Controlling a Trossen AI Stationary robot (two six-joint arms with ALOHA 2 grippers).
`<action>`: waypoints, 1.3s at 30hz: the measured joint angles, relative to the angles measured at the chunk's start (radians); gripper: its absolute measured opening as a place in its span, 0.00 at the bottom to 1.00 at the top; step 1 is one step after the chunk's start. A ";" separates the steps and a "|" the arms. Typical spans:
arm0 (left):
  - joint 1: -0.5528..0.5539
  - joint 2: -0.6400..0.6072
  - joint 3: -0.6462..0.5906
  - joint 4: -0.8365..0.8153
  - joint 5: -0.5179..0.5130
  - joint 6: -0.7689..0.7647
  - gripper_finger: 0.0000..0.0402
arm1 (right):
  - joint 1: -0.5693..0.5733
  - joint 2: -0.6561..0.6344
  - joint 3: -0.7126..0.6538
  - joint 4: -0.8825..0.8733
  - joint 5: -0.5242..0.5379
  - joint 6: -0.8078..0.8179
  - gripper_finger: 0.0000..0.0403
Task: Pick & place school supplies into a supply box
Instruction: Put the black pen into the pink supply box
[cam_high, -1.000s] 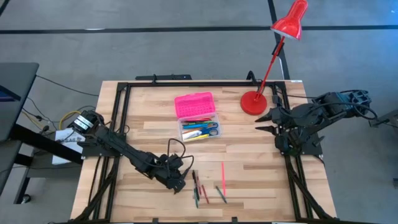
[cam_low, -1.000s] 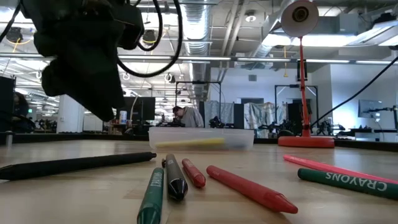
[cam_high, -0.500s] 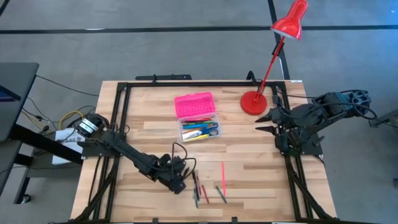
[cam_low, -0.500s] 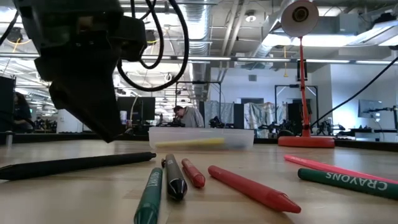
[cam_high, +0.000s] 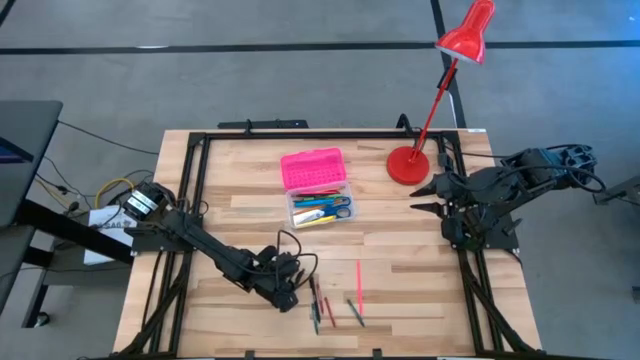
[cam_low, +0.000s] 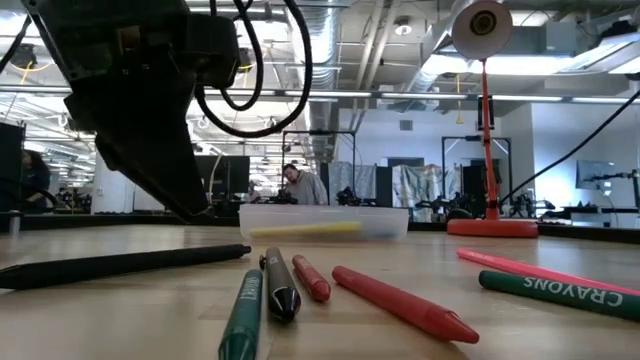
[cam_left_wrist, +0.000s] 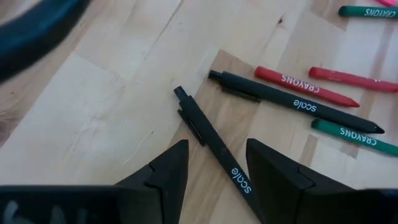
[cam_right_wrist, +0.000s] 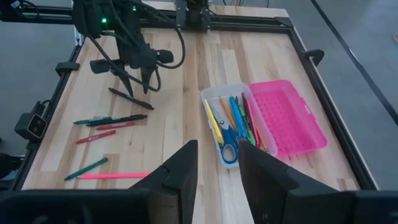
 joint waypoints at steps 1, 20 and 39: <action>0.000 0.008 0.000 0.011 0.001 0.003 0.39 | 0.000 0.000 0.000 0.000 0.000 0.000 0.27; -0.031 0.155 0.073 -0.070 0.049 -0.078 0.39 | 0.000 0.005 0.000 -0.008 -0.002 0.016 0.27; -0.030 0.157 0.096 -0.253 0.003 0.101 0.28 | 0.000 0.032 0.000 0.000 -0.001 0.024 0.27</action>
